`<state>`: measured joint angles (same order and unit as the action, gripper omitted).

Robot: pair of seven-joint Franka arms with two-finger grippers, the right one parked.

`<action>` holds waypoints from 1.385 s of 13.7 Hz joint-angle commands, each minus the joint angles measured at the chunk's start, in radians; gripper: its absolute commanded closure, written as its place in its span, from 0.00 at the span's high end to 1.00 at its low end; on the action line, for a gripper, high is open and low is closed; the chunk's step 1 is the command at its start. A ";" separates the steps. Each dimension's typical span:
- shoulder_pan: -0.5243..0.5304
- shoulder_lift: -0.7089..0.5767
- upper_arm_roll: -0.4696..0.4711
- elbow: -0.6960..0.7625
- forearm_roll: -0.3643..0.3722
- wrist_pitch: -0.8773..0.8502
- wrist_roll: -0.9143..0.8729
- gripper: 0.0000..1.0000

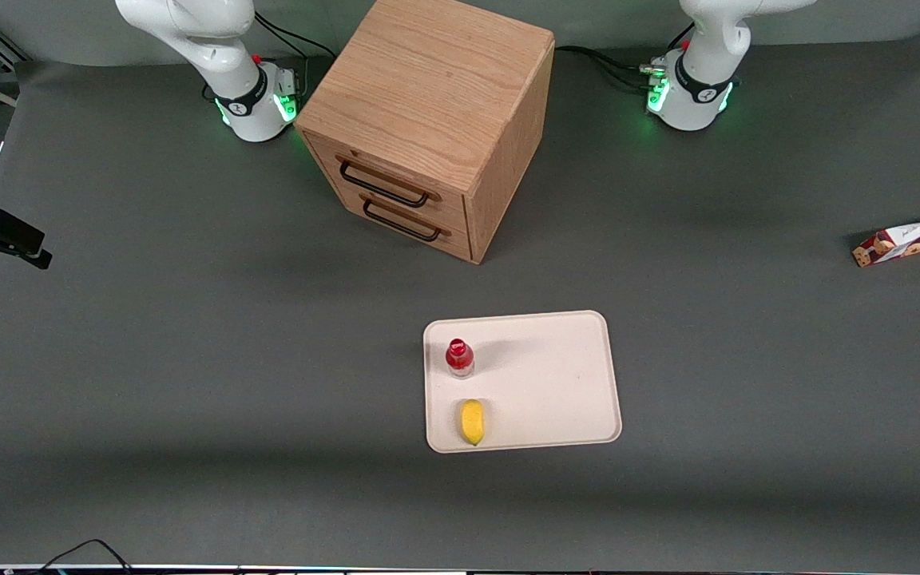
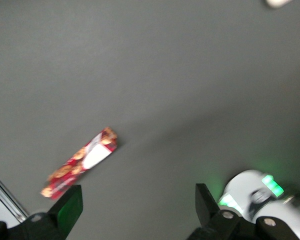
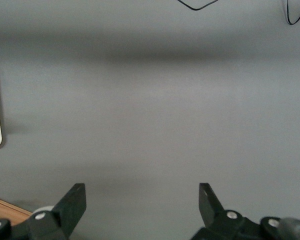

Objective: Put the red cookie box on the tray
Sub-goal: 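Close the left gripper on the red cookie box and lift it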

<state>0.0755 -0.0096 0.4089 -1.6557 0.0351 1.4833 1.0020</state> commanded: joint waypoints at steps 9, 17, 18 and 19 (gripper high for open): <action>0.082 0.488 0.278 -0.148 -0.288 0.451 1.018 1.00; 0.125 0.645 0.295 -0.245 -0.523 0.639 1.300 0.71; 0.124 0.660 0.297 -0.243 -0.534 0.647 1.299 0.31; 0.124 0.666 0.295 -0.240 -0.537 0.649 1.287 0.02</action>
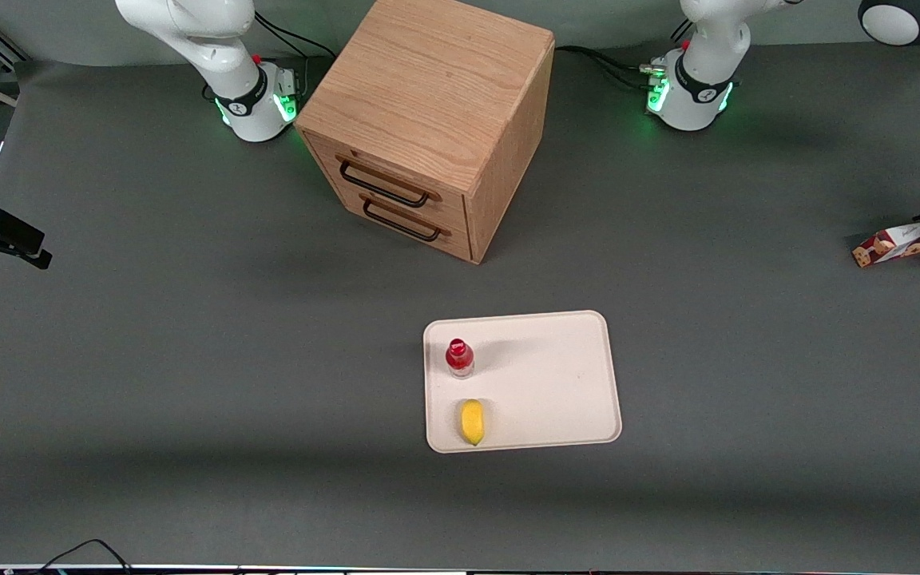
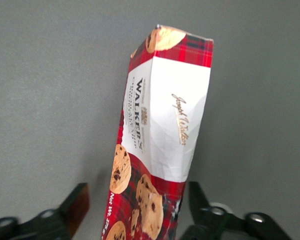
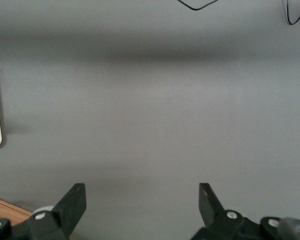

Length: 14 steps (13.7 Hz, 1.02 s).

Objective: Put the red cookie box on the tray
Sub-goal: 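Carry the upright cookie box with the left gripper toward the white tray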

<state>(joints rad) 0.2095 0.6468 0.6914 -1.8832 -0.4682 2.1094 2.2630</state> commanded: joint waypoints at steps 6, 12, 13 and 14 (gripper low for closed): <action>-0.024 0.008 0.014 0.044 -0.029 -0.026 -0.051 0.00; -0.045 -0.010 0.019 0.411 0.124 -0.492 -0.374 0.00; -0.050 -0.018 0.017 0.480 0.138 -0.584 -0.449 0.00; -0.059 -0.032 0.017 0.533 0.140 -0.662 -0.532 0.00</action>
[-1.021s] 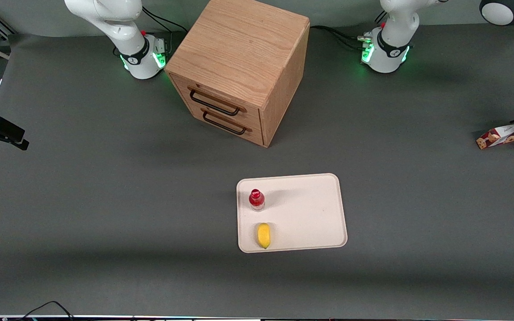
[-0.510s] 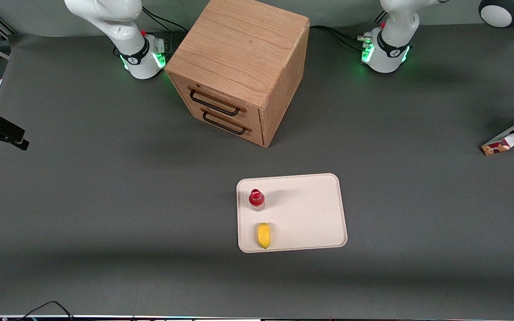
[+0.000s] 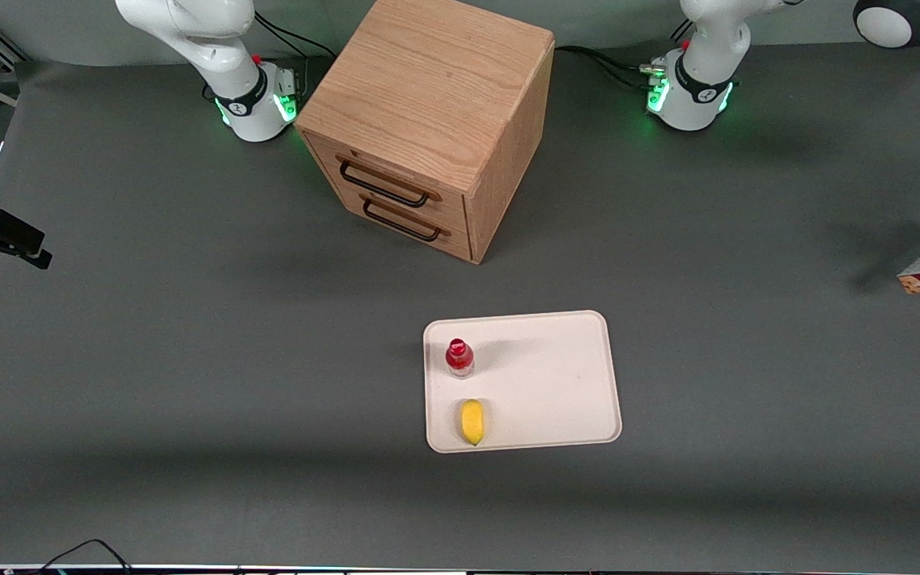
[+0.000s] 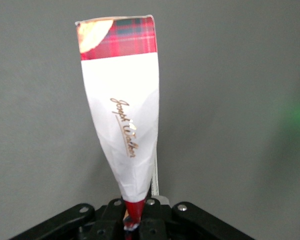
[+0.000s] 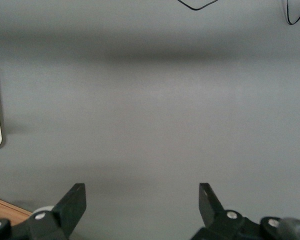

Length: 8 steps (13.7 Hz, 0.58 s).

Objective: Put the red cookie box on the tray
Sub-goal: 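Carry the upright cookie box with the left gripper toward the white tray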

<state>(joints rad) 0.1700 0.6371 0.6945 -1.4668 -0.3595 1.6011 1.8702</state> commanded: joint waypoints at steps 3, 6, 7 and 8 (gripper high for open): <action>-0.053 -0.095 -0.027 0.221 0.042 -0.286 -0.467 0.00; -0.061 -0.193 -0.258 0.335 0.124 -0.397 -0.948 0.00; -0.061 -0.226 -0.347 0.333 0.148 -0.401 -1.090 0.00; -0.060 -0.255 -0.433 0.332 0.157 -0.401 -1.237 0.00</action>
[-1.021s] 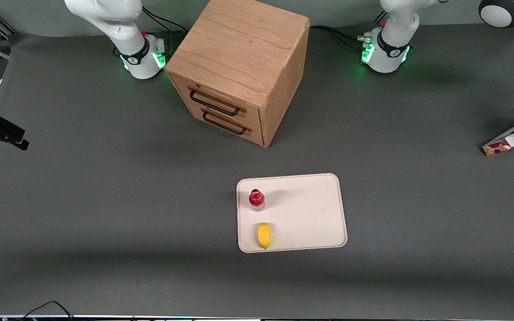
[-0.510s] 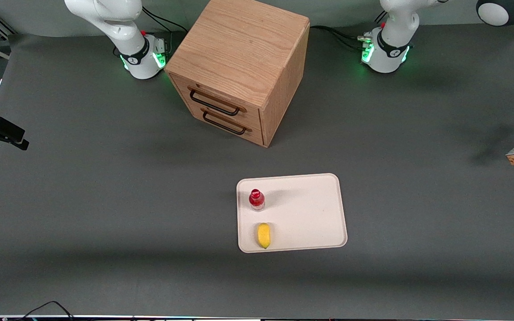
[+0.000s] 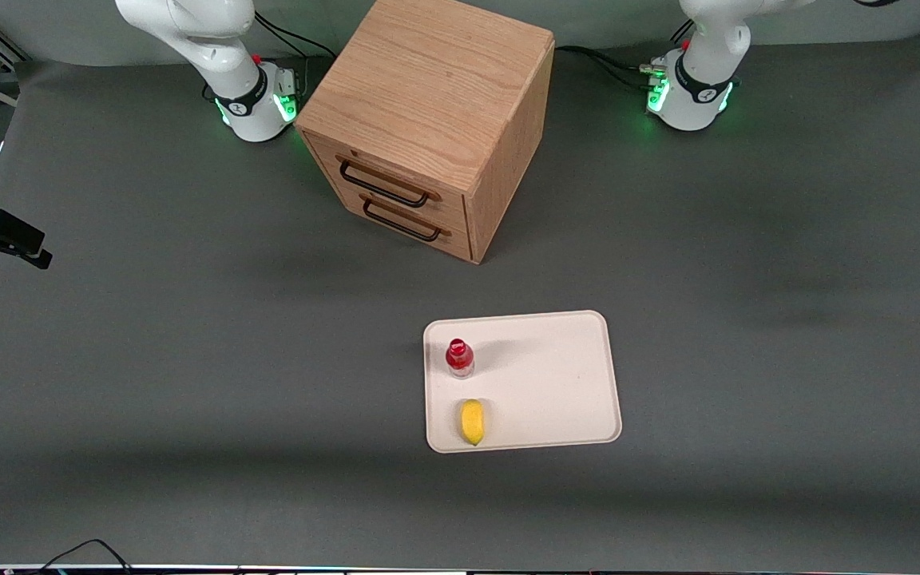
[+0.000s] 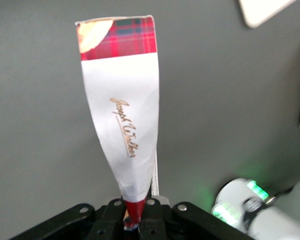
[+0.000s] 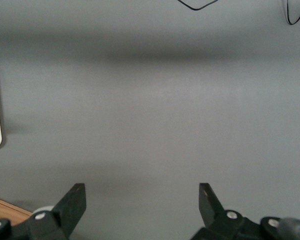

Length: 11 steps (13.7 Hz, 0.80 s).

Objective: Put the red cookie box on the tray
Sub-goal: 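Carry the upright cookie box with the left gripper toward the white tray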

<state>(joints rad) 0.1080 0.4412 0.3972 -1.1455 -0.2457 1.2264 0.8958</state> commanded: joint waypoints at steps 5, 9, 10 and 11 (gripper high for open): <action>0.001 -0.078 -0.438 0.010 0.065 0.013 -0.752 0.00; 0.001 -0.064 -0.705 -0.112 0.153 0.262 -1.101 0.00; 0.001 -0.046 -0.750 -0.143 0.173 0.321 -1.148 0.00; -0.002 -0.018 -0.786 -0.160 0.195 0.376 -1.201 0.00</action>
<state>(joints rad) 0.0951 0.4070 -0.3387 -1.2622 -0.0820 1.5338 -0.2247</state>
